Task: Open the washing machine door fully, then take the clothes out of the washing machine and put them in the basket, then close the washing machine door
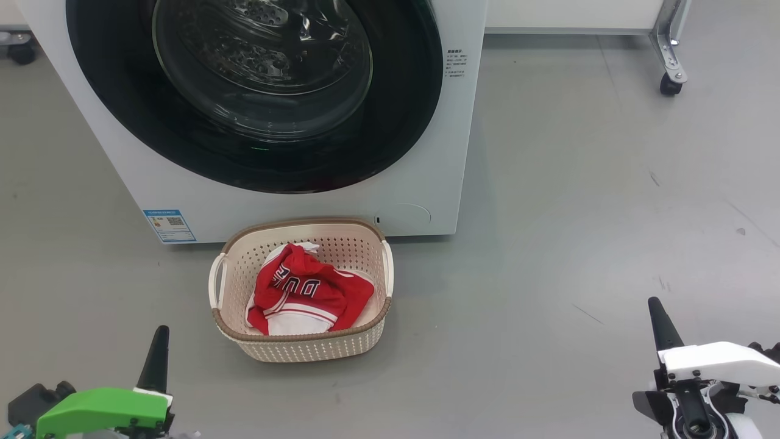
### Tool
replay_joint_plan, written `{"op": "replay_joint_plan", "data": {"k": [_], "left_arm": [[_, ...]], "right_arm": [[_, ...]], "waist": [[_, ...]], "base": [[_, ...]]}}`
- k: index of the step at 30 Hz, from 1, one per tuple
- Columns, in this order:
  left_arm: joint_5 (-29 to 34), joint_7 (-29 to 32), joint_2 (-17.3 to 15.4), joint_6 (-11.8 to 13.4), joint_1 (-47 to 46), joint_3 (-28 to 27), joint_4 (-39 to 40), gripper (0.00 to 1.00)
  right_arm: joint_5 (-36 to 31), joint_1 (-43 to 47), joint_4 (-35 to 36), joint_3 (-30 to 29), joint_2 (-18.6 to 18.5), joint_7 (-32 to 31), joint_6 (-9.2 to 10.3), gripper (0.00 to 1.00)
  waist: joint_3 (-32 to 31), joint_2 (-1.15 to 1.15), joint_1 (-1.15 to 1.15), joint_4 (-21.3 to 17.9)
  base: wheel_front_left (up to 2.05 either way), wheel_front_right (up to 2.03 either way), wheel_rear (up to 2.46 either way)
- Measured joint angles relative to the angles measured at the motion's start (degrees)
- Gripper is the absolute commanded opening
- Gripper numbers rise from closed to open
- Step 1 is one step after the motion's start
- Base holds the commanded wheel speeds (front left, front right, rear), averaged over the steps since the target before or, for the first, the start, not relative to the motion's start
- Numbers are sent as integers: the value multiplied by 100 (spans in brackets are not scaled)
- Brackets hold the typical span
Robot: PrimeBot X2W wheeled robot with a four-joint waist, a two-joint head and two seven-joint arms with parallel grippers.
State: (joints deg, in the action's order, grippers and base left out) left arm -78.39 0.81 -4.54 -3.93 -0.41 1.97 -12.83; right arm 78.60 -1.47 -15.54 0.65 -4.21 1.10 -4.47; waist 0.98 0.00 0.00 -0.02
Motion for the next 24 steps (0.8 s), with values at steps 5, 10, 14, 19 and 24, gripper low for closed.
{"op": "replay_joint_plan", "data": {"k": [5,10,14,19,24], "left_arm": [[-355,73,8,-49,-41,-63,-60,0],[-760,163,15,-142,-107,-169,-131,0],[-1057,214,18,-194,-138,-215,-158,0],[-1405,268,22,-250,-172,-292,-201,0],[-1600,276,25,-292,-233,-339,-223,0]], "right_arm": [[375,-43,1,-78,-20,-81,-51,0],[824,-51,1,-182,-36,-183,-101,0],[1126,-80,1,-245,-41,-243,-151,0],[1503,-122,1,-327,-51,-332,-198,0],[1695,-153,1,-372,-83,-366,-202,0]], "waist": [[-19,0,0,1],[-41,0,0,1],[-56,0,0,2],[-75,0,0,3],[-81,0,0,3]], "base": [[0,0,0],[0,0,0],[0,0,0],[0,0,0],[0,0,0]]}}
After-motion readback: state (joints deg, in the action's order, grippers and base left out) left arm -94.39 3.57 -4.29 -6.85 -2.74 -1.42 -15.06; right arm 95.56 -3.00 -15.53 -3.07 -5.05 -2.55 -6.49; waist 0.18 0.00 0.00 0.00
